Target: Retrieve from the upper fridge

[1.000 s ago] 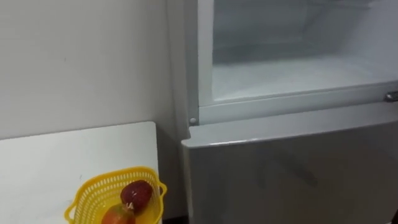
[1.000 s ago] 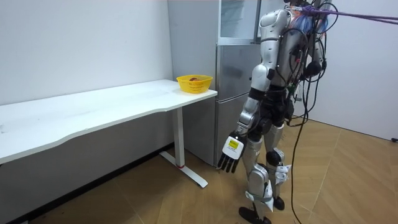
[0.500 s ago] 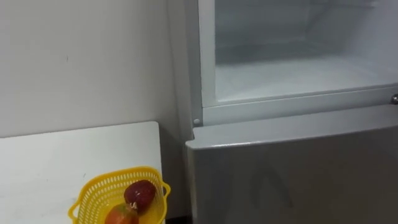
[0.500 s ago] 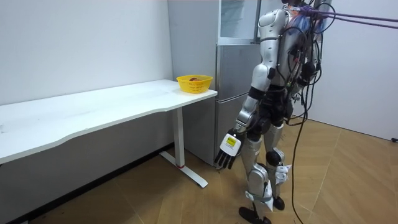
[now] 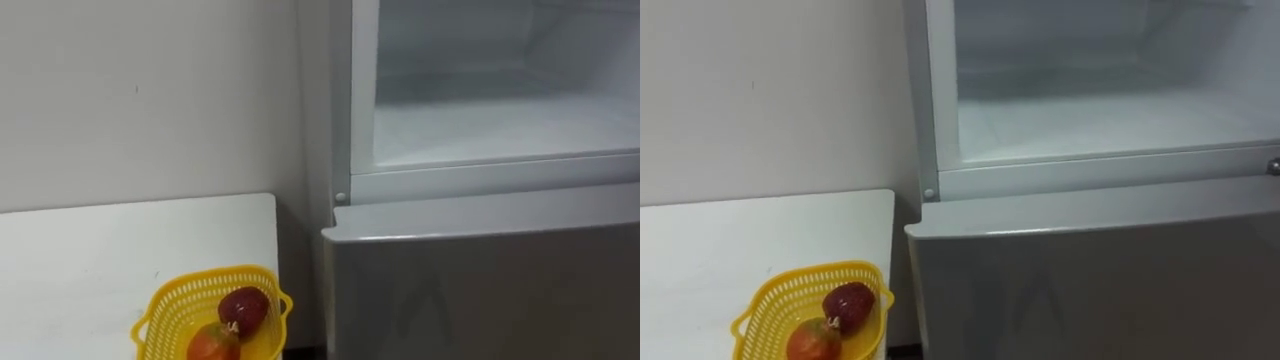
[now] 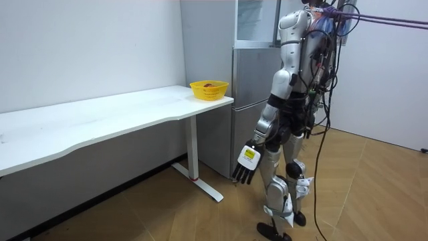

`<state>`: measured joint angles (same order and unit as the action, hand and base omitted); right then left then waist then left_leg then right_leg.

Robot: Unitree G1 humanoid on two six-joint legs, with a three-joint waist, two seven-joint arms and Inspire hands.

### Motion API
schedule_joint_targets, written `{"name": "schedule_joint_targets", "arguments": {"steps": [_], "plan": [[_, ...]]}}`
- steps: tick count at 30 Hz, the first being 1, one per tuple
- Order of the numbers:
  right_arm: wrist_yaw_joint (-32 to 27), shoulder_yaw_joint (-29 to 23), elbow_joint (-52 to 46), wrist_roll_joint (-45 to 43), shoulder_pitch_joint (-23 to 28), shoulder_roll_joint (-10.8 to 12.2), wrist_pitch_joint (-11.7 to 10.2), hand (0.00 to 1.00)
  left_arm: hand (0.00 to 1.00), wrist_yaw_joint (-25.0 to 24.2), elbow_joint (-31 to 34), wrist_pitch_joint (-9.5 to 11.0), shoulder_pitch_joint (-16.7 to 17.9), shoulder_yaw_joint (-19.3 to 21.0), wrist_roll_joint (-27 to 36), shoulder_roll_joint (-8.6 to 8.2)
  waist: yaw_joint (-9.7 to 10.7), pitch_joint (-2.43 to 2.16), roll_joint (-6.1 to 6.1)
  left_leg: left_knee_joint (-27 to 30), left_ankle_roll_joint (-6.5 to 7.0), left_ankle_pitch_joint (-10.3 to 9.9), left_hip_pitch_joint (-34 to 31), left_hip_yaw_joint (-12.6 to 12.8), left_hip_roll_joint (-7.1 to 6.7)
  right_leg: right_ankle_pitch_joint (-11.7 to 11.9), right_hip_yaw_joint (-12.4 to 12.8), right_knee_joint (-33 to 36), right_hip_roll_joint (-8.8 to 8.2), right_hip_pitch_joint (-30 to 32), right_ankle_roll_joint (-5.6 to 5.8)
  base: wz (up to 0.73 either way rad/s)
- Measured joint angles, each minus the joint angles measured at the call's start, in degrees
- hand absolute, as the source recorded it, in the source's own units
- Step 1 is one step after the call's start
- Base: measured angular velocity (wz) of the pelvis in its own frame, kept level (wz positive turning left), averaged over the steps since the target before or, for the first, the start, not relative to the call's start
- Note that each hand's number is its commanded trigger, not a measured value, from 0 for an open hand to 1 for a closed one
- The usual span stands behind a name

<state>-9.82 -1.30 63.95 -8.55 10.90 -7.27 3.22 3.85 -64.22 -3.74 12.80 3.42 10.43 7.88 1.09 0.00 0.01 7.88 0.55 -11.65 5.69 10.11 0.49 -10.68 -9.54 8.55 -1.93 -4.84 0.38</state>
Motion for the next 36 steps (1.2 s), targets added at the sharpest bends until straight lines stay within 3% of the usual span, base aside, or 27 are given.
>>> {"name": "schedule_joint_targets", "arguments": {"steps": [2,5,12,16,19,27,32,36], "plan": [[1.09,-0.04,1.42,3.28,-1.14,0.01,0.58,0.00,0.00,-0.18,-0.10,-0.18,-0.23,0.51,-0.61,0.02,-0.04,0.10,-0.15,0.01,0.01,0.00,-0.01,-0.14,0.00,-0.01,-0.06,0.07,-0.05,0.06,0.00,0.00],[1.90,-0.69,3.71,15.30,-2.09,0.21,0.79,0.00,0.00,-0.11,-0.12,-1.03,-0.15,1.09,-1.12,0.08,0.19,0.22,-0.47,0.13,0.02,-0.01,-0.12,-0.96,-0.07,-0.13,-0.12,0.07,-0.13,-0.05,0.00,0.04],[5.35,-10.47,8.05,49.86,-1.61,0.49,3.19,0.00,0.00,-0.43,-0.17,-3.31,1.59,6.03,-3.86,-0.39,1.26,0.22,-0.69,0.56,0.02,-0.02,-0.10,-1.82,-0.22,-0.30,-1.02,-0.15,-0.14,-0.81,0.02,0.06],[5.73,-18.37,8.96,68.44,-0.62,0.93,4.38,0.00,0.00,-0.26,-0.18,-3.41,2.62,9.97,-3.88,-0.59,2.55,0.10,-0.86,1.00,0.02,-0.02,-0.05,-2.37,-0.23,-0.38,-1.61,-0.40,-0.16,-1.46,-0.07,0.07],[5.35,-23.09,8.89,78.75,-0.75,0.91,4.37,0.00,0.00,-0.01,0.04,-3.42,3.20,10.61,-3.83,-0.57,3.57,0.12,-1.07,1.78,0.00,-0.03,-0.05,-2.40,-0.24,-0.84,-1.63,0.08,-0.62,-1.49,-0.15,0.02],[-3.35,-37.57,-1.61,83.56,-3.13,-0.48,3.58,0.00,0.00,0.05,0.10,-4.85,4.24,12.87,-3.87,-0.10,6.36,-0.30,-1.78,1.79,0.01,-0.04,0.52,-2.49,-0.13,-1.22,-1.69,1.48,-0.68,-1.34,-0.22,0.01],[-14.37,-38.93,-17.98,79.62,-3.72,-1.72,2.24,0.00,0.00,0.18,2.49,-5.55,5.72,13.67,-5.18,-0.05,6.90,-0.44,-2.26,1.57,0.03,-0.03,0.18,-2.40,-0.20,-1.37,-1.47,2.44,-0.66,-0.38,-0.21,-0.03],[-23.97,-39.43,-32.94,70.24,-6.11,-5.18,-0.13,0.00,0.00,1.98,4.90,-5.50,5.64,13.90,-6.28,0.07,6.85,-0.37,-2.27,1.64,0.11,0.03,-0.61,-2.33,-0.25,-1.23,-1.38,2.71,-0.48,0.54,-0.20,-0.01]]}}
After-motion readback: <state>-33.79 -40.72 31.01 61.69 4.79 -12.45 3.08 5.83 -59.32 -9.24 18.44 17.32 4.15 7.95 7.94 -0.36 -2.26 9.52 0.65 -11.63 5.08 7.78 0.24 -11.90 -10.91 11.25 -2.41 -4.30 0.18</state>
